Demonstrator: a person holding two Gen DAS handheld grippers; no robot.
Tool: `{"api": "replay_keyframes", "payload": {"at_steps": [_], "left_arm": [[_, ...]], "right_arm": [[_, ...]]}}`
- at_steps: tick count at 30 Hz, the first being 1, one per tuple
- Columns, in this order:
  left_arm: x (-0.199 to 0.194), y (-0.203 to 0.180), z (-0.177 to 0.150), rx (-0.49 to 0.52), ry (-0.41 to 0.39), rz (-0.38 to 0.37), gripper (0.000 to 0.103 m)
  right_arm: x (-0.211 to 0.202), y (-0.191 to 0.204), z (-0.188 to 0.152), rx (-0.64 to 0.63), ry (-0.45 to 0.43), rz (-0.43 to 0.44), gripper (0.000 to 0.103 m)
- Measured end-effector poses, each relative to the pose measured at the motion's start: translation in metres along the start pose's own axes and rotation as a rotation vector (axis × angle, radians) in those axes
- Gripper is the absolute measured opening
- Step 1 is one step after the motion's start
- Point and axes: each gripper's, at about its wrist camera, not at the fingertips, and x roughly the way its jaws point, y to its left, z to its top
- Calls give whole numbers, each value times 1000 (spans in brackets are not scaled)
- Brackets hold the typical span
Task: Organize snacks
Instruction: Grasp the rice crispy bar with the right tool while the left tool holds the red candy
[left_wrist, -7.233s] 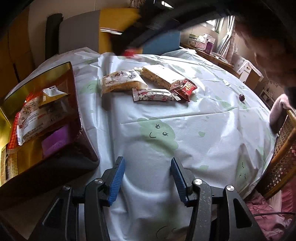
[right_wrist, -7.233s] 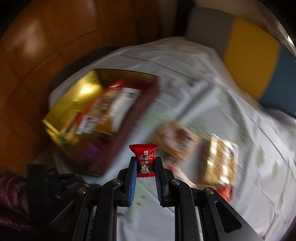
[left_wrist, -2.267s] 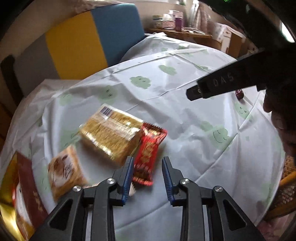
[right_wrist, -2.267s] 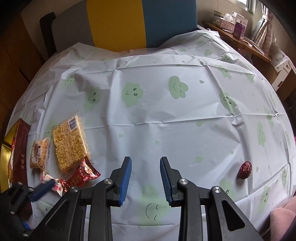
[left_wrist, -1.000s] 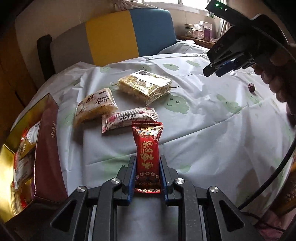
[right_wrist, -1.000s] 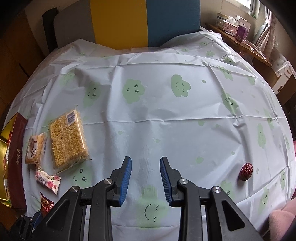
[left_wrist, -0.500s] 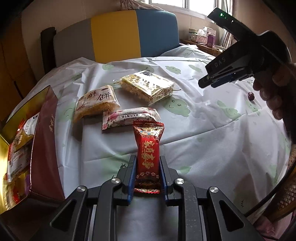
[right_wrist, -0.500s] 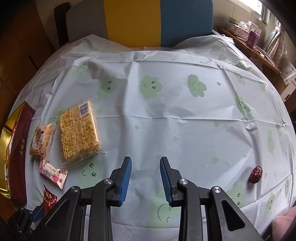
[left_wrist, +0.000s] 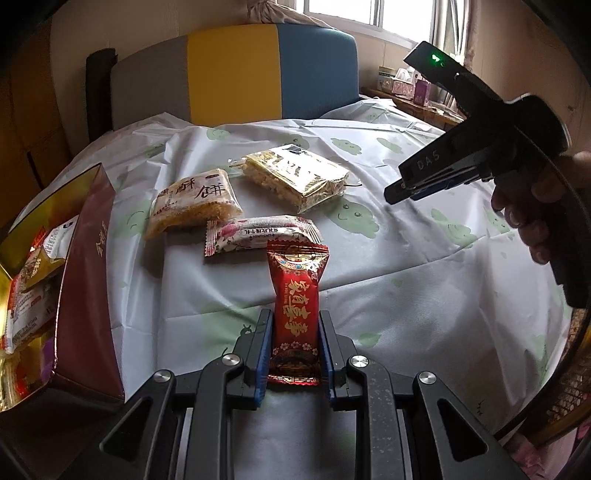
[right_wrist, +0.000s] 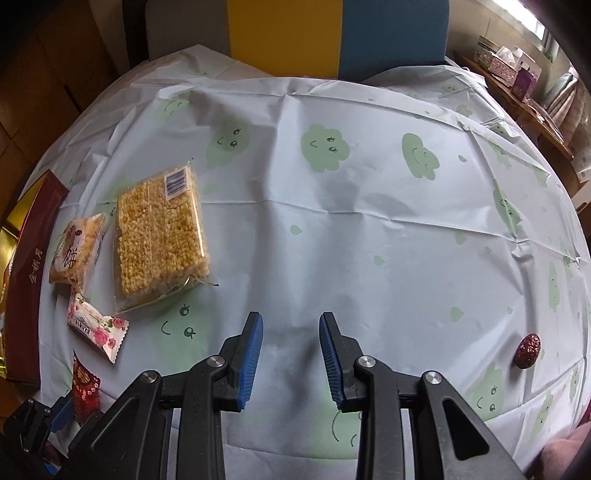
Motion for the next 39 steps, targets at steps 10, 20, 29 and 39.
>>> {"api": "replay_keyframes", "payload": {"at_steps": [10, 20, 29, 39], "left_arm": [[-13, 12, -10, -19, 1, -50, 23], [-13, 16, -15, -29, -20, -69, 23], [-13, 20, -15, -43, -21, -88, 23], [-14, 20, -16, -44, -24, -90, 23]], "right_arm": [[4, 23, -9, -110, -6, 46, 32], [-7, 29, 4, -97, -27, 82, 43], [-4, 89, 41, -265, -47, 85, 79], [32, 103, 59, -347, 15, 15, 73]]}}
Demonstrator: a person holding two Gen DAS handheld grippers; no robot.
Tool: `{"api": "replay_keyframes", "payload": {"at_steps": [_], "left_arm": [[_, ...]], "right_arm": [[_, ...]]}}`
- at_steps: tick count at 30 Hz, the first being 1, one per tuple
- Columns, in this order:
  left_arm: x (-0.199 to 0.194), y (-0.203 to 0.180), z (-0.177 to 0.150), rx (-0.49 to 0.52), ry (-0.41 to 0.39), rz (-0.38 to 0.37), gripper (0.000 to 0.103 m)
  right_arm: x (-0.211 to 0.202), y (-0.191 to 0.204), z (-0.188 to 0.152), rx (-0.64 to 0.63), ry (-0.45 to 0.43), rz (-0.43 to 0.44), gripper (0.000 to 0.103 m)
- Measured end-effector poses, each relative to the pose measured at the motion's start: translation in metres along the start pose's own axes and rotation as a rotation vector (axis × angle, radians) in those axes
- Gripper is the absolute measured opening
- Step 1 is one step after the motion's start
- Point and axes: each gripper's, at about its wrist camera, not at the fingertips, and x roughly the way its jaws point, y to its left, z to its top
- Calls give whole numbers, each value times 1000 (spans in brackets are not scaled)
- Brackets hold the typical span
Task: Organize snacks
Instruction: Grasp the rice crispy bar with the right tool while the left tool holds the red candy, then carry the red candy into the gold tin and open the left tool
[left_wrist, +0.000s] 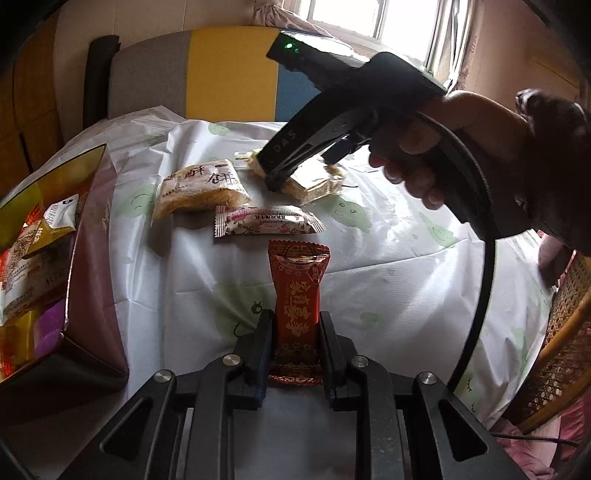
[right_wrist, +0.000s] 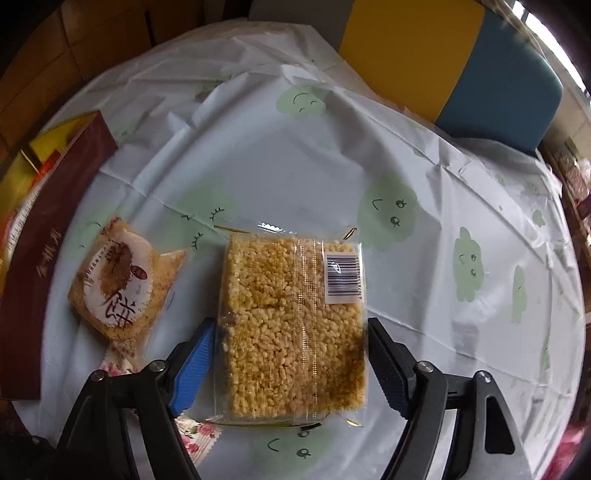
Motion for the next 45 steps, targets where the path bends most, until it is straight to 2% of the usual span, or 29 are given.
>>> {"api": "replay_keyframes", "payload": {"at_steps": [7, 12, 15, 17, 20, 32, 40, 45], "left_arm": [[0, -2, -1, 5, -2, 10, 23], [1, -4, 0, 1, 1, 19, 23], [2, -4, 1, 3, 3, 27, 23], [3, -5, 2, 6, 7, 34, 23], [4, -7, 2, 14, 8, 46, 23], [6, -11, 2, 32, 11, 77, 23], [6, -11, 6, 30, 29, 81, 23], [4, -7, 13, -3, 50, 67, 23]], "right_arm": [[-18, -16, -33, 11, 8, -86, 73], [-32, -38, -66, 85, 40, -57, 73], [-26, -55, -91, 136, 79, -46, 74], [-27, -66, -101, 190, 48, 8, 75], [-23, -75, -103, 228, 55, 41, 75], [-26, -60, -115, 189, 20, -6, 78], [-23, -48, -108, 162, 24, -23, 76], [-22, -41, -108, 149, 19, -33, 76]]}}
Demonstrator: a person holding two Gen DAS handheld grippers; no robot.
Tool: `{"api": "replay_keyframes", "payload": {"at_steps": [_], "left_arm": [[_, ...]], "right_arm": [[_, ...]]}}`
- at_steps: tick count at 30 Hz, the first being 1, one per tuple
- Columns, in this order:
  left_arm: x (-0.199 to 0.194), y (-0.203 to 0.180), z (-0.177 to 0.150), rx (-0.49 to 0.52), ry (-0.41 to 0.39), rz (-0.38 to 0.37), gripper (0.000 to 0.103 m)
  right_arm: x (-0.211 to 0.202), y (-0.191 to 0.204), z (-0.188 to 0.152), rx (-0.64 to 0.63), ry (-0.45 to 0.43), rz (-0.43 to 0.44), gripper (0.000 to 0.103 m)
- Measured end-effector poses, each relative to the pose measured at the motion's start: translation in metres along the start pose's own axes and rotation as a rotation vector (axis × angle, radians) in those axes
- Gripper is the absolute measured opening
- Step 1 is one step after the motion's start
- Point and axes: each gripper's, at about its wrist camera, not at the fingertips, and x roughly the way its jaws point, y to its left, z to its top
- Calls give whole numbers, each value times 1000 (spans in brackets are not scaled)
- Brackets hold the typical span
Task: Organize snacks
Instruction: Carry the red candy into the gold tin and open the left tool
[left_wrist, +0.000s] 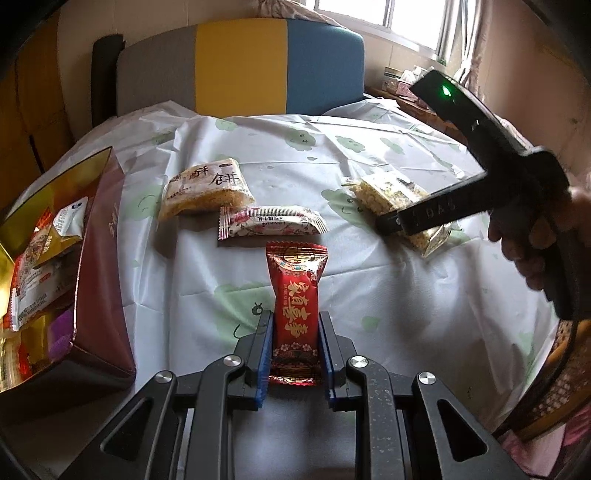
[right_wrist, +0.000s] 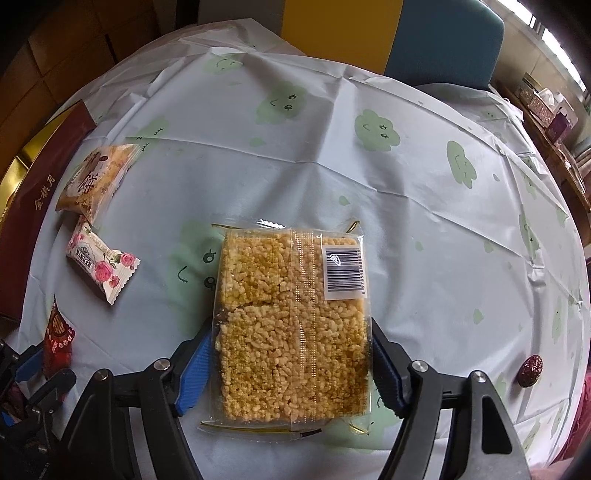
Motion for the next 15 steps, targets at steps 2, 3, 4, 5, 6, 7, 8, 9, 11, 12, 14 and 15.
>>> {"api": "replay_keyframes", "payload": {"at_steps": [2, 3, 4, 5, 6, 7, 8, 9, 11, 12, 14, 15], "left_arm": [[-5, 3, 4, -9, -9, -6, 22], [-9, 4, 5, -10, -20, -10, 22], [-16, 5, 9, -15, -36, -14, 22], [-21, 8, 12, -24, -47, -17, 22], [-29, 13, 17, -47, -64, -23, 22], [-36, 19, 21, -70, -78, -28, 22], [-42, 25, 25, -90, -88, -30, 23], [-48, 33, 29, -114, -100, -31, 23], [-62, 56, 37, -175, -122, -20, 23], [-69, 69, 41, -208, -130, -9, 23], [-80, 95, 47, -264, -135, 18, 23], [-85, 113, 49, -305, -136, 42, 23]], "right_arm": [[2, 3, -2, -6, -4, -6, 76], [2, 5, -2, -9, -5, -9, 76], [2, 6, -2, -12, -6, -11, 76], [2, 7, -3, -16, -7, -13, 75], [2, 7, -3, -17, -8, -14, 75], [2, 7, -4, -18, -9, -15, 75], [1, 8, -4, -18, -10, -16, 75], [1, 9, -5, -19, -11, -18, 75], [1, 11, -6, -21, -13, -21, 75], [1, 11, -7, -20, -13, -21, 75], [0, 11, -7, -20, -12, -20, 75], [1, 11, -7, -19, -12, -20, 75]]}}
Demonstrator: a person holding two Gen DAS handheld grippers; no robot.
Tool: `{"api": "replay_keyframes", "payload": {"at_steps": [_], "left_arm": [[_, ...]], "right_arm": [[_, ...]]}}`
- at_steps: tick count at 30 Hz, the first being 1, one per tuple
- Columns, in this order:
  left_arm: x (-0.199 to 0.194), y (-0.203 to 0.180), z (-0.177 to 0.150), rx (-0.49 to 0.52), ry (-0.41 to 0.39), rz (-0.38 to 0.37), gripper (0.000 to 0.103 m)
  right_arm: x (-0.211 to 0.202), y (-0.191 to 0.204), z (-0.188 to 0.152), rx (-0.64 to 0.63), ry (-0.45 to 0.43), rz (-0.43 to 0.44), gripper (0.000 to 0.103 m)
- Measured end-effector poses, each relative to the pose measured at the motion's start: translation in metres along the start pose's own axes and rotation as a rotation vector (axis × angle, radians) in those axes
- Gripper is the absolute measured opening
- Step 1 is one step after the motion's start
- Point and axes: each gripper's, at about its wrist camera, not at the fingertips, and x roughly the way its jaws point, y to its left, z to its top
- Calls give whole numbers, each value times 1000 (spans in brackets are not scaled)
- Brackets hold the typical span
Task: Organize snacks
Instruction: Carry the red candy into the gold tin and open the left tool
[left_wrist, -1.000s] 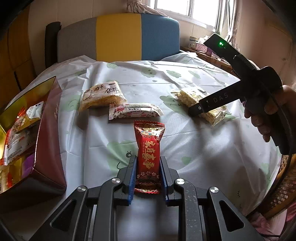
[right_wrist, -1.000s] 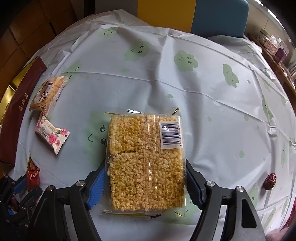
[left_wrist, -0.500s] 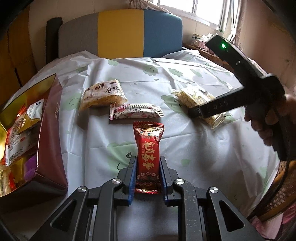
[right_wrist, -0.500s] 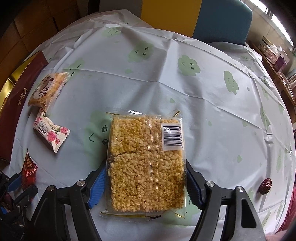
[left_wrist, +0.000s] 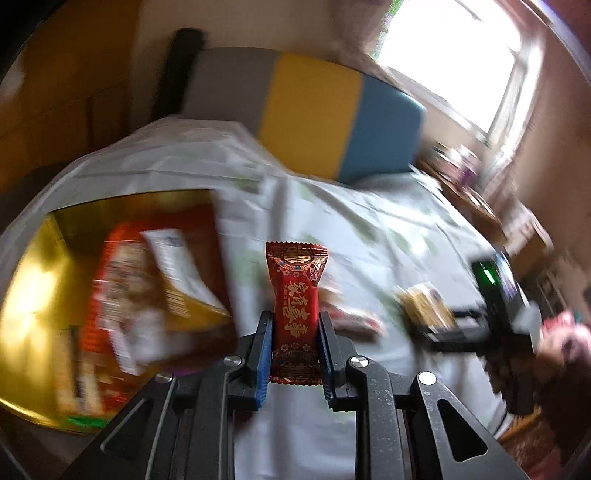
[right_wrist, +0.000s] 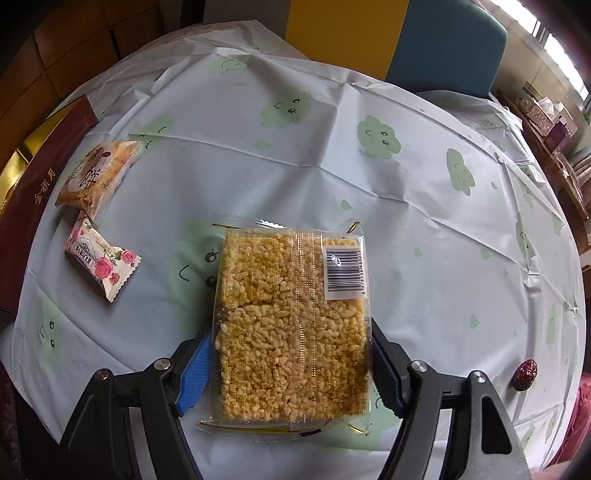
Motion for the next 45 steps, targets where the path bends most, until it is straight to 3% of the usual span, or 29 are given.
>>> {"api": "replay_keyframes", "payload": {"at_steps": [10, 19, 26, 36, 45], "left_arm": [[15, 130, 38, -214, 52, 206, 23], [51, 177, 51, -268, 106, 309, 25], [61, 176, 42, -285, 115, 331, 36], [30, 134, 24, -201, 53, 371, 36], [2, 77, 10, -90, -11, 322, 36]], "right_arm": [[0, 1, 0, -2, -1, -5, 75], [0, 0, 1, -3, 0, -6, 75], [0, 0, 1, -4, 0, -7, 75], [0, 0, 1, -6, 1, -9, 75], [-1, 5, 0, -17, 3, -16, 75]]}}
